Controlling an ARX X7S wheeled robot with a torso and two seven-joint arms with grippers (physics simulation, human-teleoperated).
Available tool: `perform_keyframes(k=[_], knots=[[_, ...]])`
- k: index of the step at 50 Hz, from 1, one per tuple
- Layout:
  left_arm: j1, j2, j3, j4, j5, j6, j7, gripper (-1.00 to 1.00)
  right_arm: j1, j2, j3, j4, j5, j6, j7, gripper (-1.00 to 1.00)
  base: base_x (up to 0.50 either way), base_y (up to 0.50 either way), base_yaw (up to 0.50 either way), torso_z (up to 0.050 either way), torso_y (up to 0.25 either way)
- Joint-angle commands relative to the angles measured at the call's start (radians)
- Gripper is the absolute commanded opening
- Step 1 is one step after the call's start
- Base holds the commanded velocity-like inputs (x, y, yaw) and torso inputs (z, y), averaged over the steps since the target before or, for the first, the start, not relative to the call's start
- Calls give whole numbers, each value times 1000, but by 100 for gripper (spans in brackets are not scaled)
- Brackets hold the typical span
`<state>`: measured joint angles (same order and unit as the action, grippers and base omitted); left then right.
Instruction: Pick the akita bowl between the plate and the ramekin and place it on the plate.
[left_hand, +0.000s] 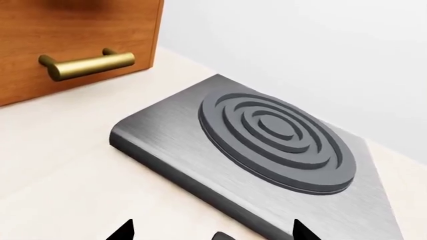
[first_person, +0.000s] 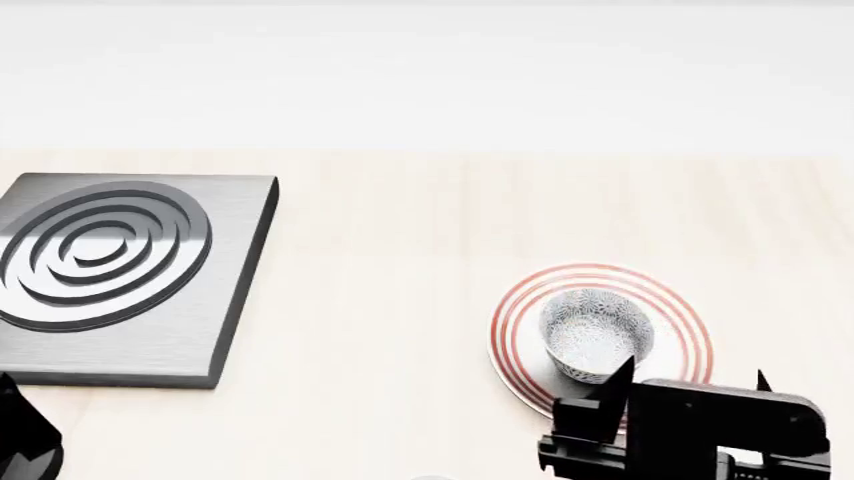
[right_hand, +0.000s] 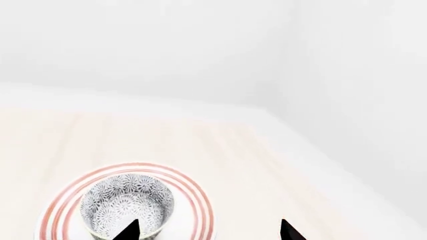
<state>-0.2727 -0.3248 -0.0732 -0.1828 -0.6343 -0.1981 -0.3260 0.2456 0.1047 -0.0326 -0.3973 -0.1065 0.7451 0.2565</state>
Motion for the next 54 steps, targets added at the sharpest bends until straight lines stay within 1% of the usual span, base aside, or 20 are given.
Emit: perform_keyframes(k=[1, 19, 21, 25, 27, 54], knots=[[7, -5, -1, 21, -11, -6, -2, 100, -31, 25, -13, -87, -10, 10, 15, 100, 0, 0, 0, 0, 0], [29, -15, -15, 81, -54, -27, -6, 100, -51, 51, 13, -241, -7, 127, 14, 100, 0, 0, 0, 0, 0], [36, -20, -22, 111, -70, -40, -14, 100, -50, 51, 18, -266, -3, 143, 11, 100, 0, 0, 0, 0, 0], [38, -23, -29, 126, -84, -48, -19, 100, -50, 57, 15, -286, -5, 153, 12, 100, 0, 0, 0, 0, 0], [45, -22, -25, 136, -66, -24, -15, 100, -52, 57, 22, -295, -2, 156, 13, 100, 0, 0, 0, 0, 0], [86, -42, -53, 264, -137, -65, -50, 100, -56, 77, 72, -461, 1, 261, 22, 100, 0, 0, 0, 0, 0]])
